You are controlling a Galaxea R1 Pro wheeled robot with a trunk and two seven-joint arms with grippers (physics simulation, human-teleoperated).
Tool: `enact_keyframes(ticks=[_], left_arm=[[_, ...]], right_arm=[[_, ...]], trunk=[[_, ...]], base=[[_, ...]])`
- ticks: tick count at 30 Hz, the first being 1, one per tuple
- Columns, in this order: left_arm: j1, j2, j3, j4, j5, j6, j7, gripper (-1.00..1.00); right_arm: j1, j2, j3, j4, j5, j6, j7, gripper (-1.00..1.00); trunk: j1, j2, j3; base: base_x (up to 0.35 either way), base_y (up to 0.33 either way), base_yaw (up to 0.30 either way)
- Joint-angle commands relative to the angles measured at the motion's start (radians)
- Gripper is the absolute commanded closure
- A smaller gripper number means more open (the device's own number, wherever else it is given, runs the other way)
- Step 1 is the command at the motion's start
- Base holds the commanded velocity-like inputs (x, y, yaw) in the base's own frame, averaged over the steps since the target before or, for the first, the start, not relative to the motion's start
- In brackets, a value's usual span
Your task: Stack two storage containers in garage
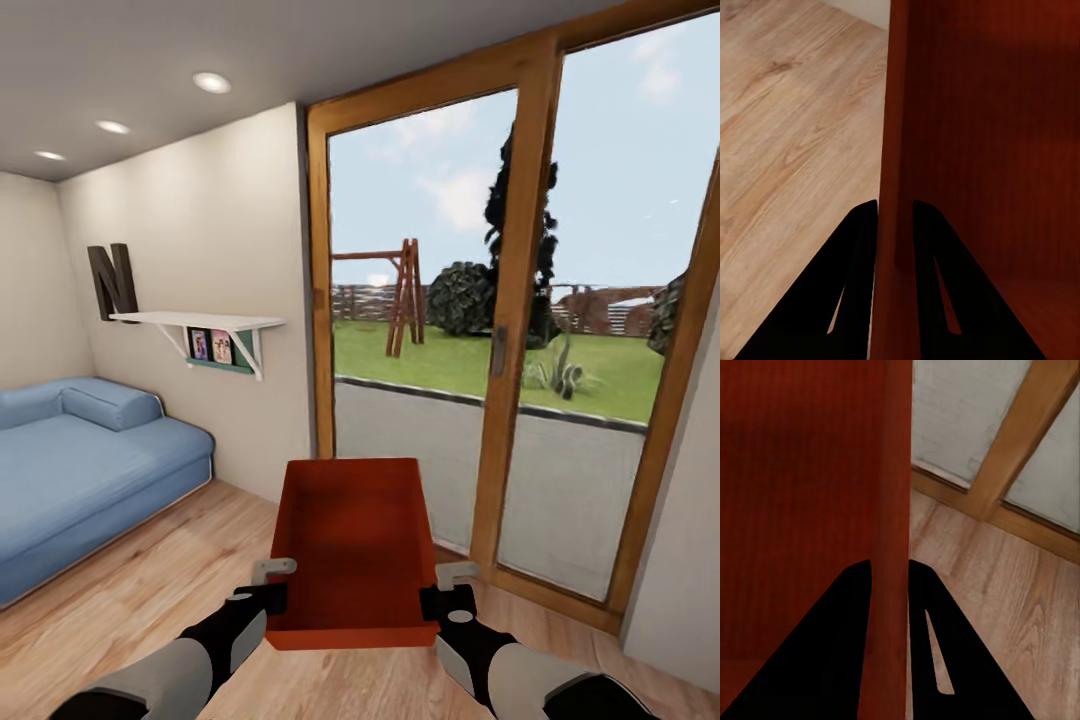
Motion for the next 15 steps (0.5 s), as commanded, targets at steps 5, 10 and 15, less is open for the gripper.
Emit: enact_keyframes(ticks=[5,10,15], left_arm=[[-0.001,0.038,0.053,-0.006,-0.015,0.005,0.012,1.00],[-0.002,0.038,0.053,-0.006,-0.015,0.005,0.012,1.00],[-0.002,0.038,0.053,-0.006,-0.015,0.005,0.013,1.00]], right_arm=[[0.000,0.001,-0.039,0.001,-0.002,0.000,0.006,1.00],[0.000,0.001,-0.039,0.001,-0.002,0.000,0.005,1.00],[0.000,0.001,-0.039,0.001,-0.002,0.000,0.005,1.00]], trunk=[[0.000,-0.001,-0.001],[0.000,-0.001,-0.001],[0.000,-0.001,-0.001]], base=[[0.000,0.000,0.061],[0.000,0.000,0.103],[0.000,0.000,0.242]])
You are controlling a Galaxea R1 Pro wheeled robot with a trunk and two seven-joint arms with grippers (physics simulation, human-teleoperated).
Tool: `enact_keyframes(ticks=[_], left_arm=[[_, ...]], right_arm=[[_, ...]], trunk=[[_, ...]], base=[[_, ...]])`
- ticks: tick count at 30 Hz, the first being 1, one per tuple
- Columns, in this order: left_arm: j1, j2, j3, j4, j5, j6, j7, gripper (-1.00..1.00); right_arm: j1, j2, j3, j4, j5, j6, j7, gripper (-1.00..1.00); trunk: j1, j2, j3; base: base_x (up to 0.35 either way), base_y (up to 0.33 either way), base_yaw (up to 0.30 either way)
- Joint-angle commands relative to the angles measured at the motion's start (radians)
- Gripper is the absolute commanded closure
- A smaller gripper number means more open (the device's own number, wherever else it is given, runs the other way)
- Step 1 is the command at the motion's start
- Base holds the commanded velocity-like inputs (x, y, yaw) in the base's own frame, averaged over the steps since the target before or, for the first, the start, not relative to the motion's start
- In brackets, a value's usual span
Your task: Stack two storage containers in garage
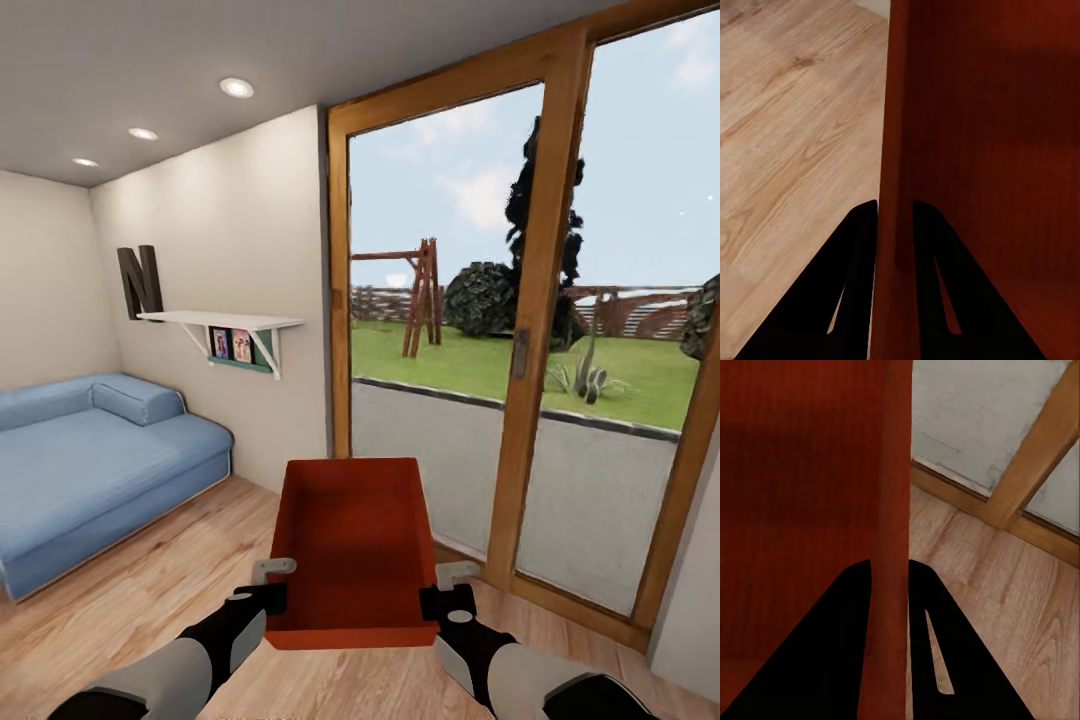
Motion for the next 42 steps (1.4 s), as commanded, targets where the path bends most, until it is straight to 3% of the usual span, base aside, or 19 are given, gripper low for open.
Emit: enact_keyframes(ticks=[1,42], left_arm=[[-0.001,0.037,0.053,-0.006,-0.015,0.004,0.014,1.00],[-0.001,0.037,0.054,-0.006,-0.015,0.004,0.014,1.00]], right_arm=[[0.000,0.000,-0.038,0.001,-0.003,0.000,0.006,1.00],[0.000,-0.001,-0.038,0.001,-0.004,0.002,0.009,1.00]], trunk=[[0.000,-0.001,-0.001],[0.000,-0.001,-0.001]], base=[[0.000,0.000,0.266],[0.000,0.000,0.269]])
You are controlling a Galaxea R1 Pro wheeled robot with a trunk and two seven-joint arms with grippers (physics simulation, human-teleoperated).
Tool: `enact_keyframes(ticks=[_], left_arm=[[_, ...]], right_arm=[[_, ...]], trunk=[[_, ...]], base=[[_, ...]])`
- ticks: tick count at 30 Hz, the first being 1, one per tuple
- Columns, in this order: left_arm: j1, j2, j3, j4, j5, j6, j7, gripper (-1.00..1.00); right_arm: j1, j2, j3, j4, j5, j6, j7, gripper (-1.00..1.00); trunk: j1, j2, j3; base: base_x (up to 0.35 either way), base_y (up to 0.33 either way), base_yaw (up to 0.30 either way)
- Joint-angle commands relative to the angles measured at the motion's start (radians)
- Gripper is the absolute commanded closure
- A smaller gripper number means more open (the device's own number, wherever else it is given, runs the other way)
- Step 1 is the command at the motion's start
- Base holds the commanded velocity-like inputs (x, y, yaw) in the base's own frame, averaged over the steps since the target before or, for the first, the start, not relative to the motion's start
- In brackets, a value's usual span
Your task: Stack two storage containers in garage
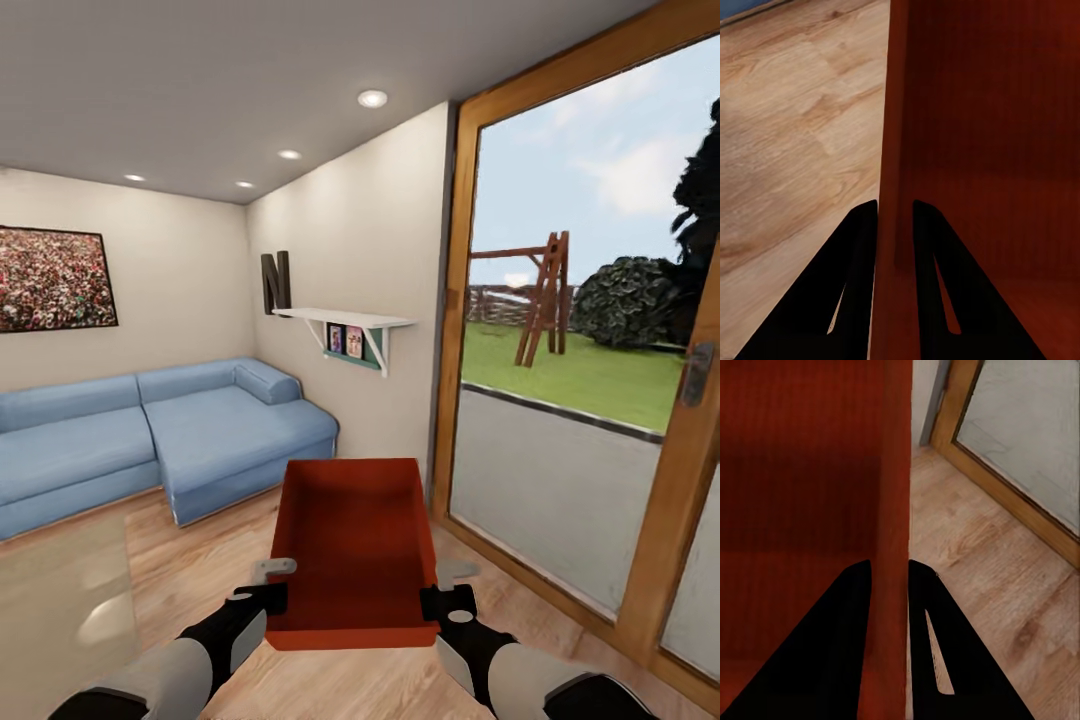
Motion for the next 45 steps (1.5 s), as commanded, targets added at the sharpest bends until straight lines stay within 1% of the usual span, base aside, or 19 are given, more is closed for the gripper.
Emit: enact_keyframes(ticks=[1,45], left_arm=[[-0.001,0.039,0.052,-0.006,-0.013,0.002,0.012,1.00],[-0.001,0.040,0.052,-0.006,-0.013,0.001,0.012,1.00]], right_arm=[[0.000,0.000,-0.039,0.001,-0.004,0.000,0.006,1.00],[0.000,0.002,-0.037,0.001,-0.004,0.000,0.003,1.00]], trunk=[[0.000,-0.001,-0.001],[0.000,-0.001,-0.001]], base=[[0.000,0.000,0.268],[0.000,0.000,0.269]])
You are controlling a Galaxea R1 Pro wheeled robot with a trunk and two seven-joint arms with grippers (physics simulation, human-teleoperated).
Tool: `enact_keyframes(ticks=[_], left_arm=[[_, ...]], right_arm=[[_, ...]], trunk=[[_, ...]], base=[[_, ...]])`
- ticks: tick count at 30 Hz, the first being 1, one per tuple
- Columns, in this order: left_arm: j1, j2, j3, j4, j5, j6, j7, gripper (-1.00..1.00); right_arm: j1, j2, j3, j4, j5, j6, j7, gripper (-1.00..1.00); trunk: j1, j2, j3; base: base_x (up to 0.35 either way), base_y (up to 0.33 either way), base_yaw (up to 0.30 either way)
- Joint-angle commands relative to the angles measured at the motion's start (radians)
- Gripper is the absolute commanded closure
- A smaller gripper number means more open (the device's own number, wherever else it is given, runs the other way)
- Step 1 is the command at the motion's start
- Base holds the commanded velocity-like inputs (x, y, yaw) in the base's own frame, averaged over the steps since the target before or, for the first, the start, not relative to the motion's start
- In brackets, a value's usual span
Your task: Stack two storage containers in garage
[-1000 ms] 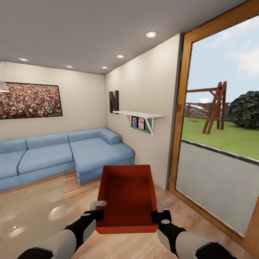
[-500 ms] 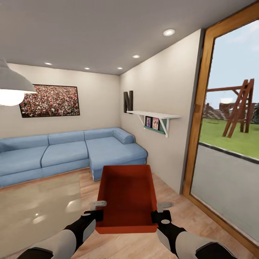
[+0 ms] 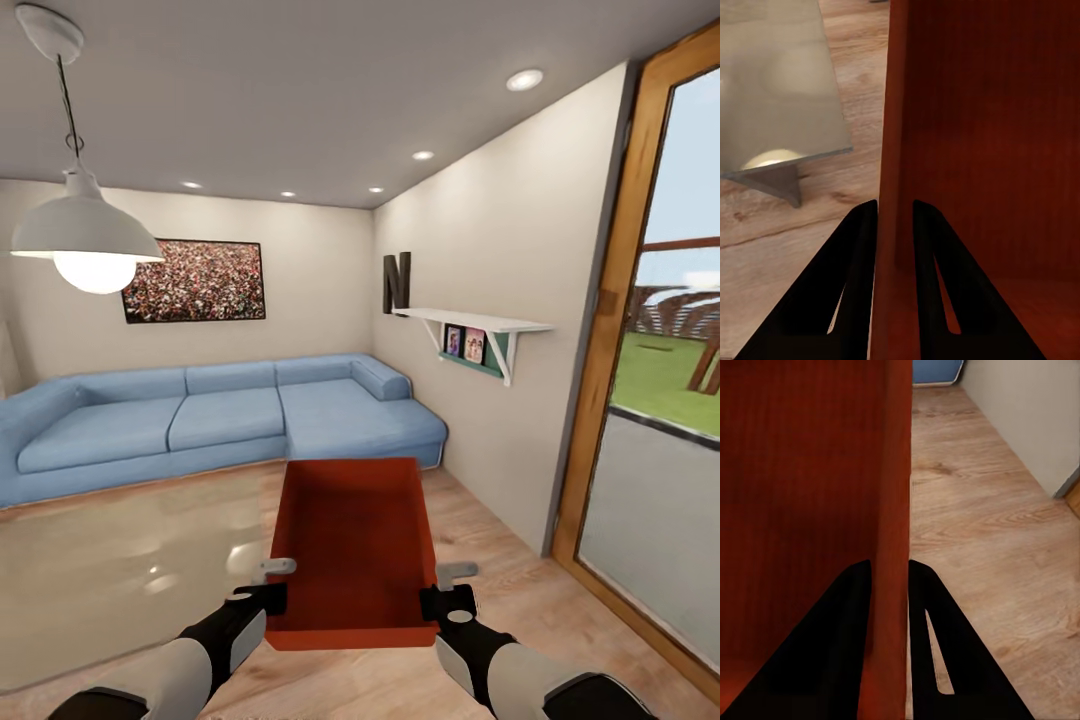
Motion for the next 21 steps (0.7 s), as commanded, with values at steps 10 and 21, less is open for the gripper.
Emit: enact_keyframes(ticks=[10,21], left_arm=[[-0.001,0.039,0.054,-0.006,-0.015,0.001,0.014,1.00],[-0.001,0.039,0.054,-0.006,-0.015,0.001,0.014,1.00]], right_arm=[[0.000,0.000,-0.039,0.001,-0.003,0.000,0.005,1.00],[0.000,0.000,-0.039,0.001,-0.003,0.000,0.005,1.00]], trunk=[[0.000,-0.001,-0.001],[0.000,-0.001,-0.001]], base=[[0.000,0.000,0.269],[0.000,0.000,0.269]])
